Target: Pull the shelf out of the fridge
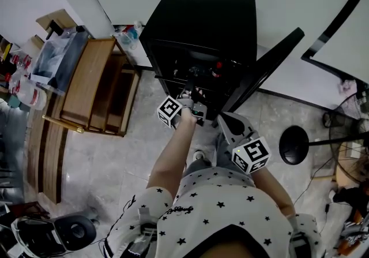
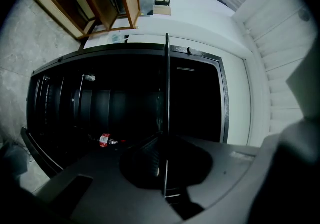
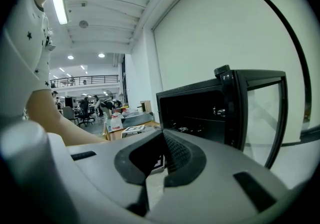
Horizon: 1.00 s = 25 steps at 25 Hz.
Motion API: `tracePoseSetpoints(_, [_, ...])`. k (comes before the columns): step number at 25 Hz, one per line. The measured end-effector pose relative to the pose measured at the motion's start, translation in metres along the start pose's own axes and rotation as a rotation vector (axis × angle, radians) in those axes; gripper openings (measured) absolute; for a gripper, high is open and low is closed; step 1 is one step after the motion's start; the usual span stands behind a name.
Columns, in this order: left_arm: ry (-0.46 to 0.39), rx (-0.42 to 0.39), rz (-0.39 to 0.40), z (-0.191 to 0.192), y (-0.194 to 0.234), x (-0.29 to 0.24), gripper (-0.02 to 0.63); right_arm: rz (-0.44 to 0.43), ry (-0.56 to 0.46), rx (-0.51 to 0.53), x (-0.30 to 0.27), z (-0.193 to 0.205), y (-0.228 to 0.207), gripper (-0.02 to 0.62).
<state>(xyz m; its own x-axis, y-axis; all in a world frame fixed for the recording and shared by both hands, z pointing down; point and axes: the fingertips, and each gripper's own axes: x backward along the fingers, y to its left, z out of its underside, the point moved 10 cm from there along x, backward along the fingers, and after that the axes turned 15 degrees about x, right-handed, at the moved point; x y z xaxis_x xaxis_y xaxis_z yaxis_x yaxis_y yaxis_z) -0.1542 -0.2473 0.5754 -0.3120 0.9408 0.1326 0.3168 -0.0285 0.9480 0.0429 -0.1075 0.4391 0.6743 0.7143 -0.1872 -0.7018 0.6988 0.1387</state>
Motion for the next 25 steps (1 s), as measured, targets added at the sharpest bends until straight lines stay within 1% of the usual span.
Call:
tracePoseSetpoints(11, [-0.012,-0.004,0.011,0.005,-0.001,0.025,0.025,-0.002,-0.013,0.005,0.009,0.000,0.008,-0.008])
tracePoseSetpoints(25, [-0.015,-0.002,0.015,0.008,-0.004,0.052,0.025,-0.028,-0.032,0.020,0.006,-0.005,0.017,-0.008])
